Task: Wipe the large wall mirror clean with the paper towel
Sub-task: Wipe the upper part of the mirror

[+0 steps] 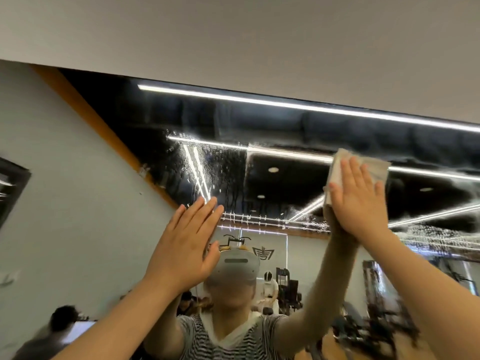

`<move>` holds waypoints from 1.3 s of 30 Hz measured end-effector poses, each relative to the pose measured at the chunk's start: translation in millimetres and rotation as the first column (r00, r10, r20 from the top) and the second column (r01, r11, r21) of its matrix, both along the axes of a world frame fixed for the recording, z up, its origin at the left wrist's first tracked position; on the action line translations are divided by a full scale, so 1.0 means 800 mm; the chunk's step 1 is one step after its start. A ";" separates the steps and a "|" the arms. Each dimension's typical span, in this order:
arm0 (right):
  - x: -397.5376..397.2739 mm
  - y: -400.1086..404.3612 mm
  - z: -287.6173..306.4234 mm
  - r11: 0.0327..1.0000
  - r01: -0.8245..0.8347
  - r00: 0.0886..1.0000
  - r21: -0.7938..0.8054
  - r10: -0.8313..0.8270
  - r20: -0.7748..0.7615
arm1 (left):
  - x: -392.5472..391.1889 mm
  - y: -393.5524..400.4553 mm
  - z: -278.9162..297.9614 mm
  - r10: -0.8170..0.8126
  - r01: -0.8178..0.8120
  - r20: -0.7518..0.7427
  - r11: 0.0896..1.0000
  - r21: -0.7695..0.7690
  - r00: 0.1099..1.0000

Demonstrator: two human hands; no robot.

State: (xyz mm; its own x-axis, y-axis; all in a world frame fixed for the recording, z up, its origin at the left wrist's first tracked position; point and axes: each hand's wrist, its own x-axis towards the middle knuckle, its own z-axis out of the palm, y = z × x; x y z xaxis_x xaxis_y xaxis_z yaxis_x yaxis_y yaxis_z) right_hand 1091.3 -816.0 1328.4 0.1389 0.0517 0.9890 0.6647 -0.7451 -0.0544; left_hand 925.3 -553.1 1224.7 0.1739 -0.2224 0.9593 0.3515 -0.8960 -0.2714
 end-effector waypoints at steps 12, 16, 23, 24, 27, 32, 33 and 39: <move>-0.058 0.084 0.000 0.997 -0.053 0.998 0.056 0.056 -0.043 | 0.007 0.001 0.001 -0.017 0.016 0.035 1.000 0.007 0.999; -0.103 0.149 -0.001 0.984 -0.108 0.994 -0.140 0.111 0.018 | 0.006 0.000 0.002 -0.032 0.032 0.031 0.999 0.003 0.999; -0.081 0.112 0.013 0.963 -0.025 0.980 -0.268 0.077 0.183 | 0.002 0.002 0.002 -0.072 0.072 0.017 0.997 0.009 0.997; -0.078 0.111 0.013 0.961 -0.015 0.980 -0.275 0.069 0.189 | 0.002 0.002 0.002 -0.077 0.077 0.018 0.997 0.009 0.997; -0.073 0.117 0.011 0.969 -0.035 0.980 -0.245 0.081 0.181 | 0.004 0.003 0.003 -0.090 0.090 0.025 0.996 0.014 0.996; -0.069 0.121 0.009 0.978 -0.052 0.969 -0.202 0.099 0.226 | 0.006 0.005 0.002 -0.092 0.091 0.041 0.996 0.024 0.995; -0.069 0.122 0.008 0.977 -0.068 0.965 -0.201 0.116 0.236 | 0.005 0.004 0.002 -0.091 0.090 0.043 0.996 0.024 0.995; -0.076 0.131 0.006 0.971 -0.120 0.958 -0.208 0.168 0.234 | 0.002 -0.003 0.000 -0.067 0.067 0.029 0.998 -0.011 0.997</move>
